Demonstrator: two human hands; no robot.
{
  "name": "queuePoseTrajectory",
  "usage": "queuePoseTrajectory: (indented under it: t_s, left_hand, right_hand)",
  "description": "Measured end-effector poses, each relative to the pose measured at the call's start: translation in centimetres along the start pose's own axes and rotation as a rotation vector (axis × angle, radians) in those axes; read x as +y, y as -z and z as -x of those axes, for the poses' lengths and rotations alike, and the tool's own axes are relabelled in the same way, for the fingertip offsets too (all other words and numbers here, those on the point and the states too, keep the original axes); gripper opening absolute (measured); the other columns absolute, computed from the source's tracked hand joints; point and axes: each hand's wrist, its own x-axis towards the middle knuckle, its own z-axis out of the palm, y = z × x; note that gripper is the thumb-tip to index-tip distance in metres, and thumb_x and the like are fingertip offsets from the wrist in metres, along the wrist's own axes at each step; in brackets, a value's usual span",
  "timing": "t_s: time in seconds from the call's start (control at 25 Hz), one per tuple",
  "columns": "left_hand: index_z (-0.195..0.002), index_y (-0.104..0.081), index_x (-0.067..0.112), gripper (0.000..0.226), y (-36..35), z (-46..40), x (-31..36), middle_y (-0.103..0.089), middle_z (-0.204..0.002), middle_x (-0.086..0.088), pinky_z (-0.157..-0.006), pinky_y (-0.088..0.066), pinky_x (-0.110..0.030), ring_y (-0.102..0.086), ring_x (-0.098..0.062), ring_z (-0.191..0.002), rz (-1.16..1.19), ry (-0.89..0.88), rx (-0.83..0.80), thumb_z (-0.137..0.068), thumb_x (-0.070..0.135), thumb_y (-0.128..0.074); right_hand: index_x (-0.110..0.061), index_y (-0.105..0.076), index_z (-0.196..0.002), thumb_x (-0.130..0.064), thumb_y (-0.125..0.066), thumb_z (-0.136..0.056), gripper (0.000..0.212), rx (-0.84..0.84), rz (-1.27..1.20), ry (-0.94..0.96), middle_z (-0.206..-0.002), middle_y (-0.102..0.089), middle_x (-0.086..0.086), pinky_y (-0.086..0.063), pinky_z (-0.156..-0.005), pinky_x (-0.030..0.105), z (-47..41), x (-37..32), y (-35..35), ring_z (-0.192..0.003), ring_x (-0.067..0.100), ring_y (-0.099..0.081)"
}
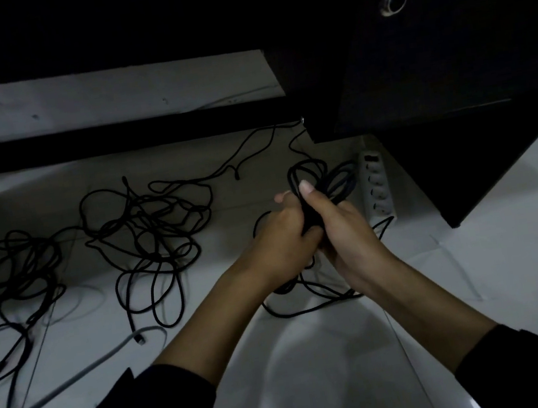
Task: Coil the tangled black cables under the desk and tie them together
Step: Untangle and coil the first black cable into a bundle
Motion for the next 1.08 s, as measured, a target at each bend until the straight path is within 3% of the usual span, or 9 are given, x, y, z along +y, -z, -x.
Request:
queuePoseTrajectory:
  t_s: [0.16,0.24,0.32,0.44,0.6,0.68,0.8,0.96,1.08]
  left_hand:
    - [-0.144,-0.023,0.009,0.051,-0.1,0.0,0.2,-0.062,-0.115,-0.014,-0.068,-0.051,-0.023,-0.062,-0.018,-0.092,-0.093,-0.002,-0.023,-0.099,0.021,-0.043]
    - [-0.147,-0.024,0.014,0.053,-0.2,0.0,0.2,-0.055,-0.131,-0.013,-0.082,-0.047,-0.020,-0.058,-0.020,-0.110,-0.087,0.005,-0.039,-0.099,0.023,-0.046]
    - [-0.138,-0.040,0.014,0.045,-0.1,0.1,0.0,-0.063,-0.121,-0.011,-0.083,-0.053,-0.028,-0.064,-0.019,-0.103,-0.022,0.001,-0.034,-0.096,0.027,-0.052]
    - [-0.107,-0.061,0.012,0.021,0.9,0.4,-0.5,-0.071,-0.088,-0.009,-0.063,-0.057,-0.027,-0.068,-0.010,-0.071,0.149,0.063,-0.091,-0.090,0.025,-0.062]
    - [-0.106,-0.062,0.021,0.039,1.4,2.4,-2.6,-0.067,-0.086,0.005,-0.067,-0.053,-0.020,-0.064,-0.005,-0.075,0.189,0.131,-0.365,-0.079,0.048,-0.072]
    - [-0.094,-0.063,0.024,0.037,1.1,3.2,-4.3,-0.061,-0.079,0.011,-0.065,-0.046,-0.020,-0.057,-0.002,-0.071,0.039,0.133,-0.392,-0.075,0.055,-0.072]
    - [-0.083,-0.057,0.037,0.014,1.5,3.7,-6.1,-0.061,-0.073,0.013,-0.066,-0.043,-0.020,-0.056,0.002,-0.068,-0.206,0.052,-0.375,-0.089,0.049,-0.058]
    - [-0.103,-0.063,0.033,0.018,2.7,3.8,-6.6,-0.068,-0.096,0.010,-0.086,-0.050,-0.030,-0.060,-0.006,-0.092,-0.295,0.024,-0.356,-0.099,0.034,-0.046]
    - [-0.112,-0.065,0.031,0.023,3.2,3.7,-5.4,-0.065,-0.105,0.017,-0.086,-0.045,-0.019,-0.056,0.003,-0.097,-0.260,-0.067,-0.360,-0.100,0.032,-0.046]
  right_hand:
    - [-0.020,-0.070,-0.113,-0.040,-0.052,-0.094,0.033,-0.030,-0.019,0.042,-0.110,-0.072,0.005,-0.048,-0.102,0.041,0.2,0.3,-0.2,-0.109,0.013,-0.065]
    - [-0.021,-0.071,-0.112,-0.034,-0.053,-0.095,0.028,0.014,-0.129,0.015,-0.111,-0.072,0.003,-0.050,-0.096,0.034,0.3,0.4,-0.7,-0.109,0.012,-0.065]
    - [-0.020,-0.072,-0.111,-0.032,-0.053,-0.095,0.027,0.042,-0.210,-0.003,-0.112,-0.071,-0.004,-0.051,-0.086,0.028,0.2,0.5,-0.8,-0.110,0.008,-0.063]
    - [-0.013,-0.065,-0.105,-0.035,-0.048,-0.098,0.029,-0.019,-0.238,0.029,-0.110,-0.072,-0.005,-0.051,-0.087,0.033,0.0,0.5,-0.6,-0.108,0.011,-0.065]
    - [-0.010,-0.053,-0.097,-0.029,-0.047,-0.100,0.021,0.002,-0.364,0.090,-0.072,-0.067,0.003,-0.057,-0.078,0.043,-0.5,-0.1,0.5,-0.065,0.015,-0.066]
    - [-0.011,-0.052,-0.092,-0.030,-0.046,-0.100,0.021,0.053,-0.301,0.105,-0.057,-0.048,-0.002,-0.056,-0.059,0.036,-0.9,-0.1,1.2,-0.046,0.010,-0.047]
    - [-0.013,-0.050,-0.087,-0.030,-0.045,-0.101,0.022,0.104,-0.212,0.117,-0.052,-0.038,-0.005,-0.033,-0.038,0.021,-1.6,0.2,2.2,-0.039,0.006,-0.032]
    - [-0.013,-0.049,-0.085,-0.029,-0.045,-0.101,0.023,0.107,-0.117,0.112,-0.051,-0.036,-0.005,-0.022,-0.035,0.018,-2.3,0.3,3.0,-0.035,0.006,-0.028]
    - [-0.012,-0.047,-0.086,-0.029,-0.045,-0.101,0.023,0.095,-0.022,0.104,-0.053,-0.037,-0.004,-0.022,-0.035,0.019,-2.6,0.4,3.0,-0.036,0.007,-0.028]
